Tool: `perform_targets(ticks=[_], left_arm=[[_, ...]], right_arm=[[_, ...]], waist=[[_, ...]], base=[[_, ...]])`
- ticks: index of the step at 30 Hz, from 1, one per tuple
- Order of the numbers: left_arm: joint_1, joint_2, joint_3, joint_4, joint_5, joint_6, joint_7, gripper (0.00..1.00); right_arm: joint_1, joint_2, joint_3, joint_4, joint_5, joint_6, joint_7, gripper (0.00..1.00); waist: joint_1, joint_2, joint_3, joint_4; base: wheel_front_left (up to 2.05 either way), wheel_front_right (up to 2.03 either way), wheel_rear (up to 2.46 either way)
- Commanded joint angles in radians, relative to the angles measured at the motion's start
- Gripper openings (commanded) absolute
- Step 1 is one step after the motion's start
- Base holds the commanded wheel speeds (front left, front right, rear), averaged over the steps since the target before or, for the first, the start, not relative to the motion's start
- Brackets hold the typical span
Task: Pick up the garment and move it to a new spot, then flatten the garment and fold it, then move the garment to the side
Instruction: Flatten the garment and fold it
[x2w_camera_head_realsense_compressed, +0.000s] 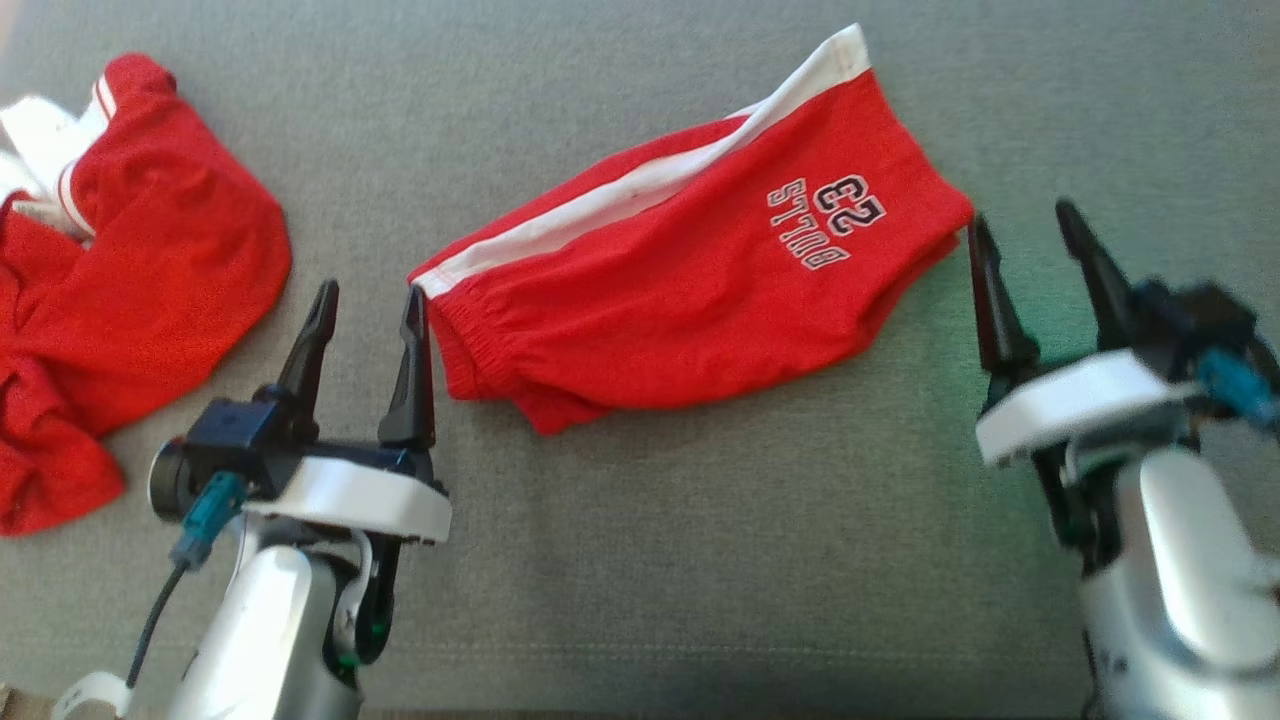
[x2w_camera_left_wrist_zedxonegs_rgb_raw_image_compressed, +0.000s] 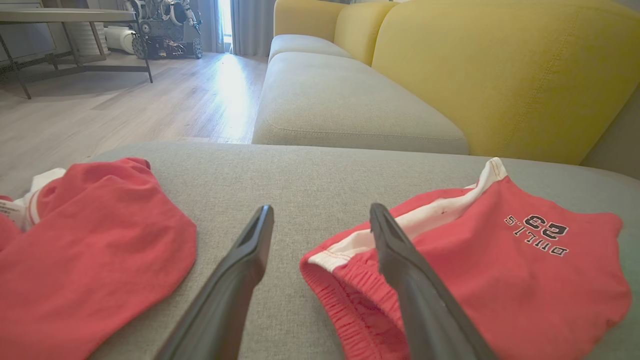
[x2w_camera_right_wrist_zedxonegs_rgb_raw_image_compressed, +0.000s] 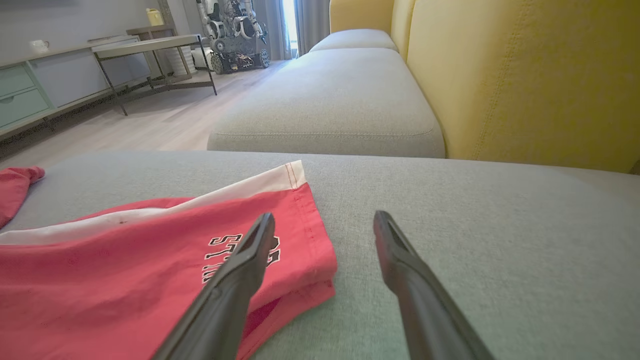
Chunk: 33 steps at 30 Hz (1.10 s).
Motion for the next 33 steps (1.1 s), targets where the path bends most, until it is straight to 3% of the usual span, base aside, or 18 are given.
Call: perform_targets(ticks=[1,12,13,15,22,33], left_arm=[[-0.034,0.007,0.029,-0.037,0.012,-0.003,-0.012,1.0],[-0.075,-0.028,0.037,-0.029,0.035,-0.031,-0.012,1.0],[-0.074,-0.03,0.04,-0.028,0.037,-0.033,-0.012,1.0],[-0.071,-0.034,0.047,-0.027,0.04,-0.036,-0.012,1.0],[-0.046,-0.04,0.072,-0.031,0.052,-0.042,-0.012,1.0],[0.01,-0.034,0.098,-0.041,0.058,-0.043,-0.012,1.0]], right_arm=[[-0.05,-0.013,0.021,-0.01,-0.008,-0.001,0.008,1.0],[-0.225,0.008,-0.01,0.376,-0.029,-0.001,0.083,1.0],[-0.225,0.013,-0.009,0.392,-0.023,-0.001,0.084,0.85],[-0.217,0.021,-0.001,0.417,-0.005,-0.001,0.097,0.0],[-0.156,0.033,-0.002,0.391,0.049,-0.001,0.055,0.0],[0.058,0.039,-0.139,0.201,0.066,-0.001,0.032,0.0]], waist=[[0.0,0.0,0.021,0.015],[0.0,0.0,0.074,0.07],[0.0,0.0,0.073,0.071],[0.0,0.0,0.07,0.07],[0.0,0.0,0.042,0.037],[0.0,0.0,-0.019,-0.03]], base=[[0.0,0.0,0.0],[0.0,0.0,0.0],[0.0,0.0,0.0],[0.0,0.0,0.0],[0.0,0.0,0.0],[0.0,0.0,0.0]])
